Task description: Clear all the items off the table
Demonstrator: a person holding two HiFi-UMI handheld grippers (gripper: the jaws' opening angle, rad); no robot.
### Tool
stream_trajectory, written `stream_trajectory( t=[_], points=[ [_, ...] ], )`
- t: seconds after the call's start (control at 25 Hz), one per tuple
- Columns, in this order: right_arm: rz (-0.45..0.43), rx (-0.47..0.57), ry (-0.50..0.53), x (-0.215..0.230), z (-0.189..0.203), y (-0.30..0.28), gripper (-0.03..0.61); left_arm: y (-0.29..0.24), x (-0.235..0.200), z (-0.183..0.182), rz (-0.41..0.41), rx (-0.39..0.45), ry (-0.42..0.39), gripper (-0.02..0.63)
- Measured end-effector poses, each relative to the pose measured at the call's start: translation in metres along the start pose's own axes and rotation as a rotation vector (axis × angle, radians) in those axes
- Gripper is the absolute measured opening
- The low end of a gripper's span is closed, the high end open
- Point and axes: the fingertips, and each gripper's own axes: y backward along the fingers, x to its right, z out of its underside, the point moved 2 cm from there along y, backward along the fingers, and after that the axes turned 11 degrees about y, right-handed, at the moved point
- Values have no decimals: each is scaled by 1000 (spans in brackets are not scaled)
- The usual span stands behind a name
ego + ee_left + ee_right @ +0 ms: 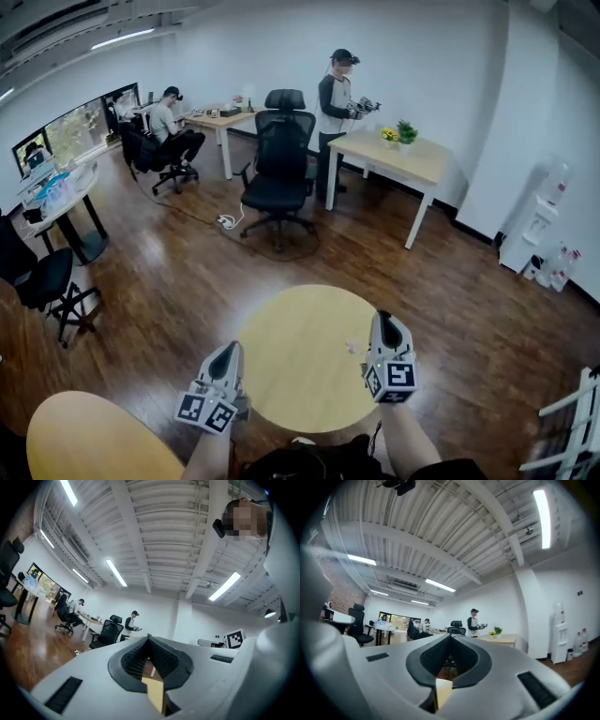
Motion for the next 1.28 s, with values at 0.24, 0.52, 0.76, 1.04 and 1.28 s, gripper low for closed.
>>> stream_trajectory(
  t=[0.24,0.52,0.76,1.04,1.28],
  points=[
    [194,-86,5,63,11,59,2,-44,38,24,145,-58,41,-9],
    [171,-138,-14,73,40,78,2,-56,46,76,170,-193,100,-9],
    [61,-120,-45,71,59,44,2,-78,35,90,126,-225,76,-9],
    [-65,-170,-44,65,82,4,2,-98,23,98,74,-244,55,-9],
    [-146,-269,-49,55,127,-7,3,-106,16,133,22,-299,73,-9]
  ],
)
